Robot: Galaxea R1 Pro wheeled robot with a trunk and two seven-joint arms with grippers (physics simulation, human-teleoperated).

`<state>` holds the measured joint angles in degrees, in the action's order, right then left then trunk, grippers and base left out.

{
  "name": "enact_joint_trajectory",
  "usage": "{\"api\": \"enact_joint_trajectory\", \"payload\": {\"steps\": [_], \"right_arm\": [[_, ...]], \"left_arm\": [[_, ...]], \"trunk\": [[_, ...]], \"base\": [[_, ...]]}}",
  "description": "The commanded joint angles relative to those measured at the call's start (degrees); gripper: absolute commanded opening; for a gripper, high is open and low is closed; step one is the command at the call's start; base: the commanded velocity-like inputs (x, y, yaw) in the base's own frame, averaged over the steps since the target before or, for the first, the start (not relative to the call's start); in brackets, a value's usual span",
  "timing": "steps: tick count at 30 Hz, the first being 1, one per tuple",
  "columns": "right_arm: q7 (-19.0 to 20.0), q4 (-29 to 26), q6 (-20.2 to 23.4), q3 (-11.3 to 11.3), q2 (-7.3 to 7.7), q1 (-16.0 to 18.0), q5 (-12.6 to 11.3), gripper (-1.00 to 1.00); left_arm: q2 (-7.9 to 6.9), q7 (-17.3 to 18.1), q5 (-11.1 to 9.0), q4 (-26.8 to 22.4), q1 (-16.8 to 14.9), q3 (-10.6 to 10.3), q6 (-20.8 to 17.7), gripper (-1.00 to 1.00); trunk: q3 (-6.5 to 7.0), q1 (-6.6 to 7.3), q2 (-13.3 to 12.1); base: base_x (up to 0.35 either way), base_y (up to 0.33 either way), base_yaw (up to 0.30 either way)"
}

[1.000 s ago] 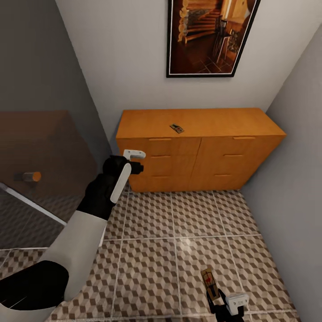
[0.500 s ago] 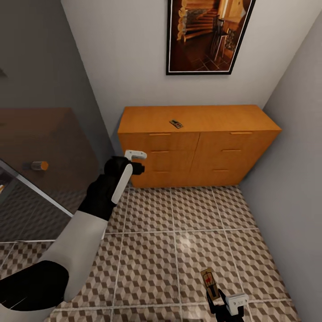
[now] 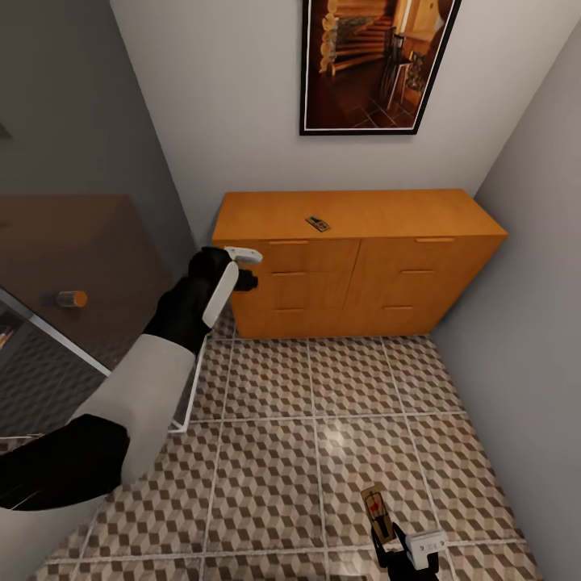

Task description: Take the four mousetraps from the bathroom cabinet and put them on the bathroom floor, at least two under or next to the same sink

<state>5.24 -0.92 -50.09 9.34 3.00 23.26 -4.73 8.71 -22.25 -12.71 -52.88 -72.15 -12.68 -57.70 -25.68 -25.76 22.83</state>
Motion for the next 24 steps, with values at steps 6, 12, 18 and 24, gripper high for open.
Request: {"api": "enact_joint_trajectory", "payload": {"steps": [6, 12, 18, 24], "right_arm": [[0.8, 0.0, -0.1, 0.1, -0.01, 0.0, -0.7, -1.0], [0.8, 0.0, -0.1, 0.1, -0.52, 0.0, -0.7, -1.0], [0.8, 0.0, -0.1, 0.1, -0.62, 0.0, -0.7, -1.0], [0.8, 0.0, 0.1, 0.1, -0.69, 0.0, -0.7, -1.0]], "left_arm": [[0.04, -0.5, -2.3, 10.4, -11.4, 0.3, -0.1, 1.0], [-0.05, -0.4, -6.5, 21.9, -25.5, 0.4, -0.1, 1.0], [0.01, 1.4, -9.0, 25.2, -27.3, 0.3, -0.4, 1.0], [-0.13, 6.1, -9.6, 27.8, -27.6, -0.4, -0.9, 1.0]], "trunk": [[-0.09, -0.03, 0.1], [-0.09, -0.03, 0.1], [-0.09, -0.03, 0.1], [-0.09, -0.03, 0.1]], "base": [[0.0, 0.0, 0.0], [0.0, 0.0, 0.0], [0.0, 0.0, 0.0], [0.0, 0.0, 0.0]]}}
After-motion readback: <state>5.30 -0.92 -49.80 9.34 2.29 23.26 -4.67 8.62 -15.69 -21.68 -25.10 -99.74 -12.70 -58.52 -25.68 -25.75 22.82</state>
